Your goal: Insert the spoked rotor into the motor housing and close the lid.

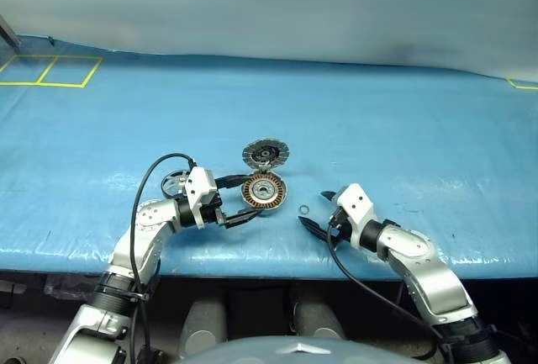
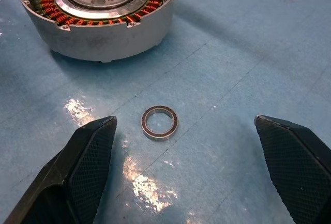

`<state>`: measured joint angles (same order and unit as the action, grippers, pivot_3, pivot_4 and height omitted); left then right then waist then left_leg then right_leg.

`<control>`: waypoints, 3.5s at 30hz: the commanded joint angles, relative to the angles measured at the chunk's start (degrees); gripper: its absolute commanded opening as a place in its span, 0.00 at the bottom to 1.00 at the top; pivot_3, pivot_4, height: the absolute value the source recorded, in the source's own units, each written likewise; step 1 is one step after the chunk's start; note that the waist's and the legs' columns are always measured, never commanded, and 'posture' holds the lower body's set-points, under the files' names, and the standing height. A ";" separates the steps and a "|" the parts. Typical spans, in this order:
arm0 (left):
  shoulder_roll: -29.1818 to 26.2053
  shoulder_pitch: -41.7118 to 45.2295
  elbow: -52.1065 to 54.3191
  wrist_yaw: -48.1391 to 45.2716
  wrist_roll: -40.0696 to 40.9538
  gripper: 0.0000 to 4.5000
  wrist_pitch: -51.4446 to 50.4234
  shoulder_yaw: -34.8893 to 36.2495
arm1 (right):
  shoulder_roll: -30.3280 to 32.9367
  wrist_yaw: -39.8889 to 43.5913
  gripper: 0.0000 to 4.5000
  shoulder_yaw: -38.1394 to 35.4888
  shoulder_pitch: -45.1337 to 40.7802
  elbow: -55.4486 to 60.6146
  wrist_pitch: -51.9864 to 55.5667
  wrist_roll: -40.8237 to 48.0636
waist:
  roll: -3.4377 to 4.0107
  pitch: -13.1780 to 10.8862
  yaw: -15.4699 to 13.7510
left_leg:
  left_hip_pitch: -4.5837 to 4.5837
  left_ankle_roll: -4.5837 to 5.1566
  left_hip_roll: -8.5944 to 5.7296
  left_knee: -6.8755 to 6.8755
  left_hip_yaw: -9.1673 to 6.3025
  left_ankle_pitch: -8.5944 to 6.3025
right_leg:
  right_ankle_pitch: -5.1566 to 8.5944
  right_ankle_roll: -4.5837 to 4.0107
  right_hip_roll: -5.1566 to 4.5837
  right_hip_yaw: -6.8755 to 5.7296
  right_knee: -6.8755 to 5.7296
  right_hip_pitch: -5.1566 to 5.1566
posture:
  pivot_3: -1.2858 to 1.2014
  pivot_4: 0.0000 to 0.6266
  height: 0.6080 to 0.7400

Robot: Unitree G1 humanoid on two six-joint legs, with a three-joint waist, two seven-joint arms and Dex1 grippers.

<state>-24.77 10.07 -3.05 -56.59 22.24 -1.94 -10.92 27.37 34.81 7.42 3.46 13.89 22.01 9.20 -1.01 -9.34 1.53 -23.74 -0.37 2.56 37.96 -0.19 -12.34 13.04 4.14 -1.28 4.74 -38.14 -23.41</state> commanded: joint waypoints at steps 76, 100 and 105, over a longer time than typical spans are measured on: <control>-0.52 -6.52 2.63 4.89 -5.18 0.91 5.08 4.95 | -9.00 4.69 0.17 11.35 -20.73 -6.85 4.51 -1.71 | -0.01 -0.03 0.56 | -0.15 -0.03 0.01 -0.47 0.04 -0.02 | 0.04 -0.08 -0.09 -0.11 0.35 -0.28 | 0.52 0.24 1.00; -0.69 -6.53 2.14 4.99 -5.99 0.91 5.54 4.88 | -7.87 5.28 0.17 11.09 -20.35 -6.65 4.47 -2.16 | -0.01 -0.03 0.57 | -0.14 -0.03 0.01 -0.56 0.04 -0.02 | 0.08 -0.14 -0.10 -0.12 0.37 -0.31 | 0.52 0.24 1.00; -0.64 -6.67 2.01 5.12 -6.15 0.91 5.72 4.84 | -7.65 5.40 0.17 11.12 -20.35 -6.62 4.49 -2.17 | -0.01 -0.03 0.58 | -0.14 -0.03 0.01 -0.57 0.04 -0.02 | 0.08 -0.15 -0.10 -0.13 0.37 -0.31 | 0.52 0.24 1.00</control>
<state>-25.10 3.30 -1.91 -51.37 16.26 2.24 -7.18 19.14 40.10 19.22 -16.80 6.11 26.62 7.18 -1.02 -9.37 2.10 -23.88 -0.40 2.57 37.40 -0.16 -12.36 13.12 4.00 -1.38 4.61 -37.77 -23.71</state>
